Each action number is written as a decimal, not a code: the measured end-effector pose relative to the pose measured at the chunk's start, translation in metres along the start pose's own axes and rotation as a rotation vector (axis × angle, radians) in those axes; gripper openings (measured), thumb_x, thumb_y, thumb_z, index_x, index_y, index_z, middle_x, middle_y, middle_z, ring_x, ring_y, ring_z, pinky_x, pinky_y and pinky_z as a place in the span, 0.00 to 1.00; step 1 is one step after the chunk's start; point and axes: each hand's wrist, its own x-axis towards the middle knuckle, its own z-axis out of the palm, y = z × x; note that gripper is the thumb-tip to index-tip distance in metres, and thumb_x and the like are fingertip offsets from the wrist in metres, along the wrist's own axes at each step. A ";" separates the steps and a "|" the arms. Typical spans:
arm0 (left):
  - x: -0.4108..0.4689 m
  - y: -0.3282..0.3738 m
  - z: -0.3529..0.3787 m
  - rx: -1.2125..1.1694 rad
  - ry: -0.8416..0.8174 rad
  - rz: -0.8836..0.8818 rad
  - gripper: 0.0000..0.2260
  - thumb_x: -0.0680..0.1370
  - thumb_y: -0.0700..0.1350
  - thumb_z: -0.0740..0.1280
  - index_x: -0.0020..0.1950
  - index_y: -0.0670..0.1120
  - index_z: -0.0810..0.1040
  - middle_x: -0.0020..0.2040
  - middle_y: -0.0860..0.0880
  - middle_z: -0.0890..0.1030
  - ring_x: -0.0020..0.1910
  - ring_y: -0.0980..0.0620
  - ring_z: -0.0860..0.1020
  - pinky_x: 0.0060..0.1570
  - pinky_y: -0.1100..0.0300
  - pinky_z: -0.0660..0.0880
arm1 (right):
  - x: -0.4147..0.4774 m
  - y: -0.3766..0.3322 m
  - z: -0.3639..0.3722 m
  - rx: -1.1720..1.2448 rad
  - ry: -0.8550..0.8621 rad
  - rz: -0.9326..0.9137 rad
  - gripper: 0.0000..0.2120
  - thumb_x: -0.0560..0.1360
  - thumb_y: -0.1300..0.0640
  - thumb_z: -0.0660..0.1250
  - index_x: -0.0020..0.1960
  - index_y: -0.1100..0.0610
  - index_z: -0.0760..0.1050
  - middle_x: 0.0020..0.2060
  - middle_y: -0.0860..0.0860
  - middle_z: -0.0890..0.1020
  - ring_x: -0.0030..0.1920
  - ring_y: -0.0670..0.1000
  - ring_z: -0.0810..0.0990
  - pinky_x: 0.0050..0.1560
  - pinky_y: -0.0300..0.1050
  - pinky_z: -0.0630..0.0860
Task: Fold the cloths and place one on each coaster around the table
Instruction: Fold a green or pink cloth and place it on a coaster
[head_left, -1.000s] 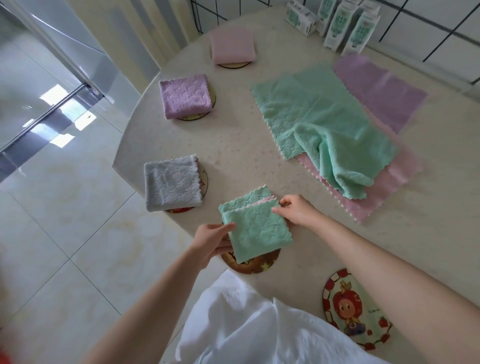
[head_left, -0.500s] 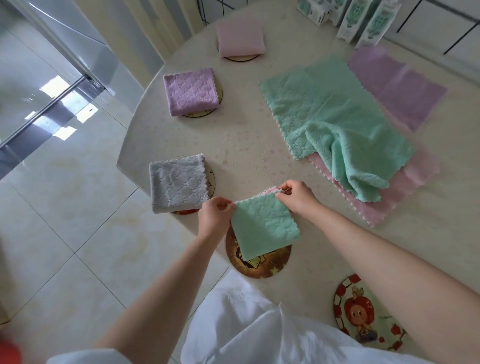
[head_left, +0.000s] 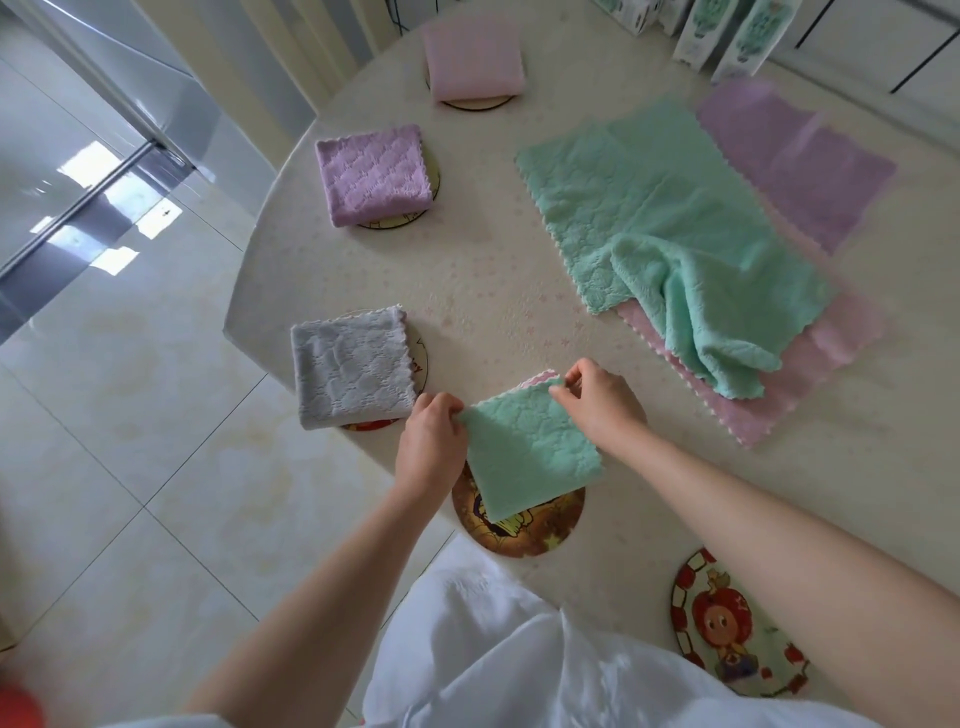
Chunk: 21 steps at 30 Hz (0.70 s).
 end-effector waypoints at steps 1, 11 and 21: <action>0.001 0.002 -0.001 -0.012 -0.016 -0.032 0.11 0.77 0.39 0.60 0.56 0.44 0.77 0.54 0.48 0.75 0.48 0.48 0.75 0.47 0.54 0.74 | -0.007 0.004 0.000 0.001 -0.009 0.013 0.14 0.75 0.45 0.65 0.52 0.55 0.70 0.47 0.50 0.78 0.44 0.53 0.77 0.43 0.48 0.76; -0.001 0.016 -0.005 0.070 -0.101 -0.119 0.16 0.71 0.46 0.72 0.55 0.44 0.72 0.52 0.48 0.72 0.48 0.49 0.72 0.44 0.57 0.71 | -0.071 0.036 0.021 0.202 0.013 0.229 0.21 0.69 0.52 0.74 0.57 0.59 0.71 0.49 0.53 0.79 0.46 0.52 0.75 0.45 0.41 0.69; 0.005 0.030 -0.016 -0.204 -0.208 -0.270 0.04 0.71 0.37 0.68 0.44 0.44 0.77 0.39 0.47 0.78 0.36 0.52 0.75 0.32 0.61 0.73 | -0.070 0.033 0.013 0.482 -0.004 0.427 0.18 0.66 0.54 0.76 0.54 0.56 0.76 0.46 0.51 0.80 0.43 0.51 0.76 0.42 0.40 0.71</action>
